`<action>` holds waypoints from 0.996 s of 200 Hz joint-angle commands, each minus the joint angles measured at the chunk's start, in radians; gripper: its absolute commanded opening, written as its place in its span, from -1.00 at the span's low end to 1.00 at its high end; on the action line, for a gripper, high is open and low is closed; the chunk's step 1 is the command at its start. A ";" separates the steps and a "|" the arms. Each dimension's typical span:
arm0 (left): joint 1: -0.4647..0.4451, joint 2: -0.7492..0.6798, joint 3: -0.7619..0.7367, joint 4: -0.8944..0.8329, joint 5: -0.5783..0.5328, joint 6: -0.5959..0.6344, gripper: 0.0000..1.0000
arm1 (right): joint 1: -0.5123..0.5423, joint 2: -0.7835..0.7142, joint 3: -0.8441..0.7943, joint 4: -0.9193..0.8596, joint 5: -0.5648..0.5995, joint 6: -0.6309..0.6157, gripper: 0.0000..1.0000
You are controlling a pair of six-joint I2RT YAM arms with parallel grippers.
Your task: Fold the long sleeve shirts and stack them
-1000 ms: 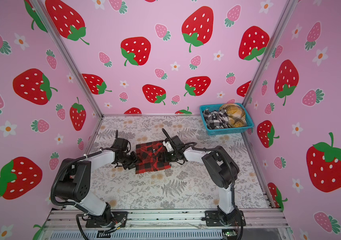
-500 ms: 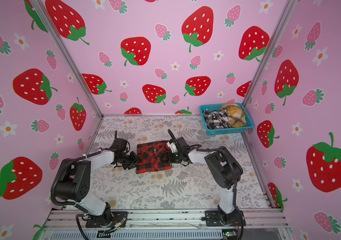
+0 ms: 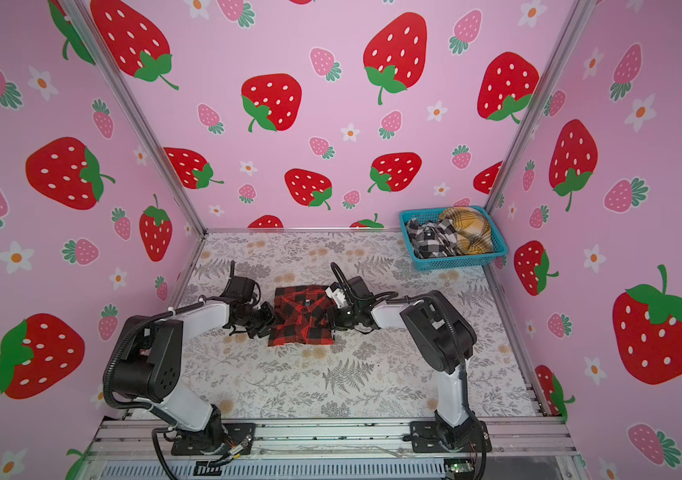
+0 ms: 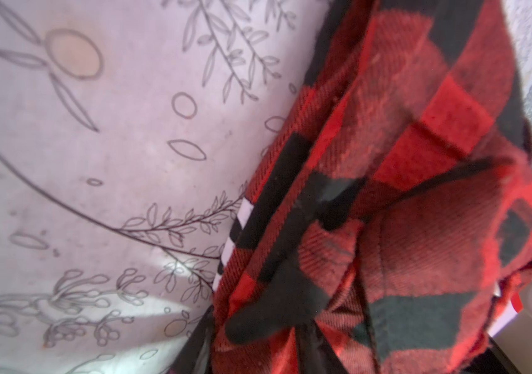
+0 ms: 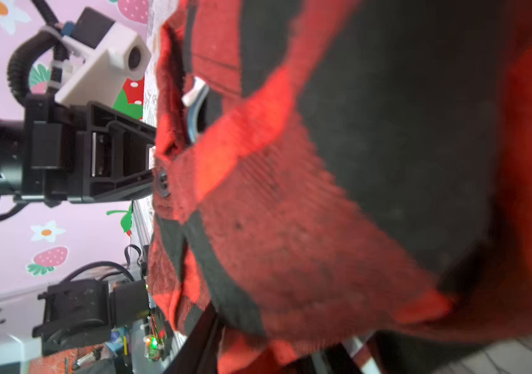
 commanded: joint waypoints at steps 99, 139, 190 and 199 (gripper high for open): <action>-0.051 -0.179 0.058 -0.247 -0.073 0.036 -0.20 | 0.036 -0.196 0.078 -0.377 0.335 -0.135 -0.18; -0.055 -0.075 0.052 -0.161 -0.034 0.009 -0.34 | 0.105 -0.132 0.094 -0.301 0.274 -0.080 -0.42; -0.054 0.073 0.132 -0.143 -0.033 0.040 -0.36 | 0.051 -0.048 0.039 -0.292 0.320 -0.072 -0.66; -0.054 0.088 0.135 -0.142 -0.031 0.042 -0.37 | 0.041 -0.047 0.026 -0.291 0.332 -0.070 -0.68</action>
